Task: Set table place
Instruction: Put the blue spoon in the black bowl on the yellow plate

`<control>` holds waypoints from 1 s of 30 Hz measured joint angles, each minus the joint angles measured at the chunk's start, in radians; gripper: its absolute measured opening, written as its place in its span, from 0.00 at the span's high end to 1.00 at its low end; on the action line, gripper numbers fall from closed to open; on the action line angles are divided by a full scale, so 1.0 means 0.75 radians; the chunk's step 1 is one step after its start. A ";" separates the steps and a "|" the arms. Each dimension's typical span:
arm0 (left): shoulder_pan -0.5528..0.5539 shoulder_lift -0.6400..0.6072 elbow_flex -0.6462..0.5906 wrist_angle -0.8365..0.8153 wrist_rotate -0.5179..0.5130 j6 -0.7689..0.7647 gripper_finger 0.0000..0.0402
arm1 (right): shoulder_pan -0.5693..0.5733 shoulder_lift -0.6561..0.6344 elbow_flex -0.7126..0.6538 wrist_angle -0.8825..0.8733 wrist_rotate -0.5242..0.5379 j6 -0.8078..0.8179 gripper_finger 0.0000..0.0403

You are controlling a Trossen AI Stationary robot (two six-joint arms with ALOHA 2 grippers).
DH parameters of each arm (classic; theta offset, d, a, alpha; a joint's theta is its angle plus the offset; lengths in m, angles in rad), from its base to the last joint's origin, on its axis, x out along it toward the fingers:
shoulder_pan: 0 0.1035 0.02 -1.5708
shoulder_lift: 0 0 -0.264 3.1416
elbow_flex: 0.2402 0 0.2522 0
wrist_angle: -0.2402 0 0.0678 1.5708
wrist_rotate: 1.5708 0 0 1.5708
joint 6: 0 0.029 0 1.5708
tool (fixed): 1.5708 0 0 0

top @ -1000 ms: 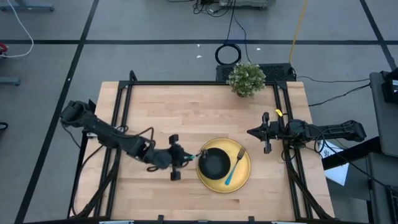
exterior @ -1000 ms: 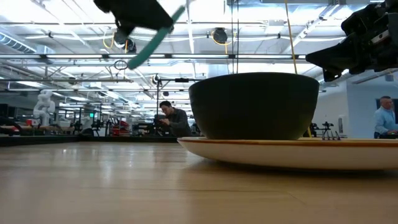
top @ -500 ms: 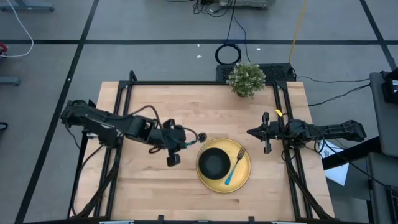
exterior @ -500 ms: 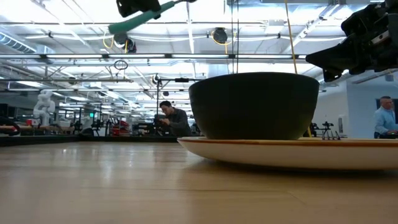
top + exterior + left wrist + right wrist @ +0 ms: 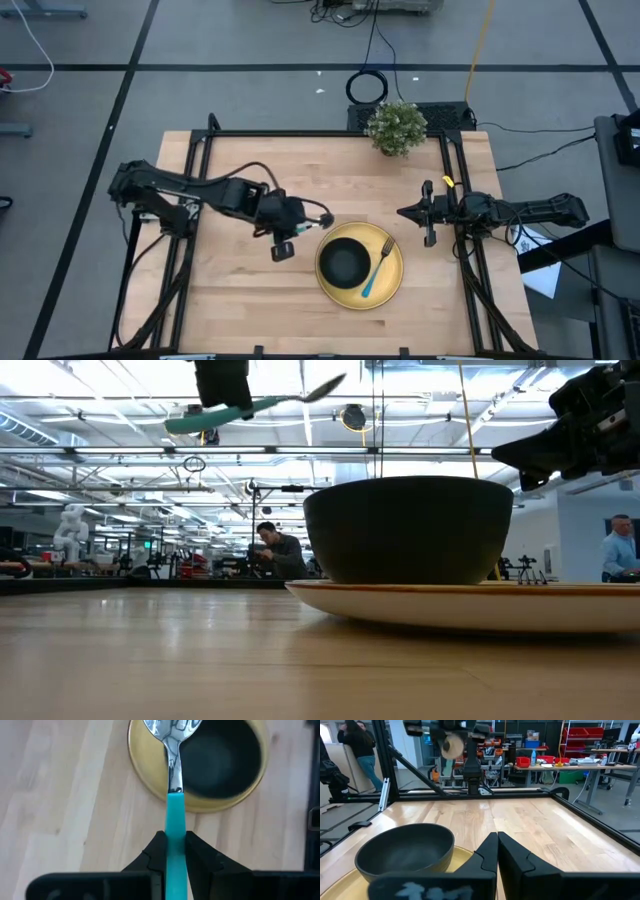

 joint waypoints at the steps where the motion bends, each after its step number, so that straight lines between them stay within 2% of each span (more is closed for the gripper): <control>1: 0.007 0.029 0.030 -0.041 0.011 0.007 0.89 | 0.000 0.001 0.000 0.005 0.000 0.001 1.00; 7: 0.025 0.182 0.258 -0.221 0.030 0.118 0.89 | 0.000 0.005 0.000 0.005 0.001 0.001 1.00; 14: 0.065 0.278 0.456 -0.276 0.108 0.199 0.89 | 0.000 0.005 0.000 0.004 0.001 0.002 1.00; 30: 0.061 0.306 0.489 -0.304 0.092 0.194 0.89 | 0.000 0.005 0.000 0.000 0.001 0.017 1.00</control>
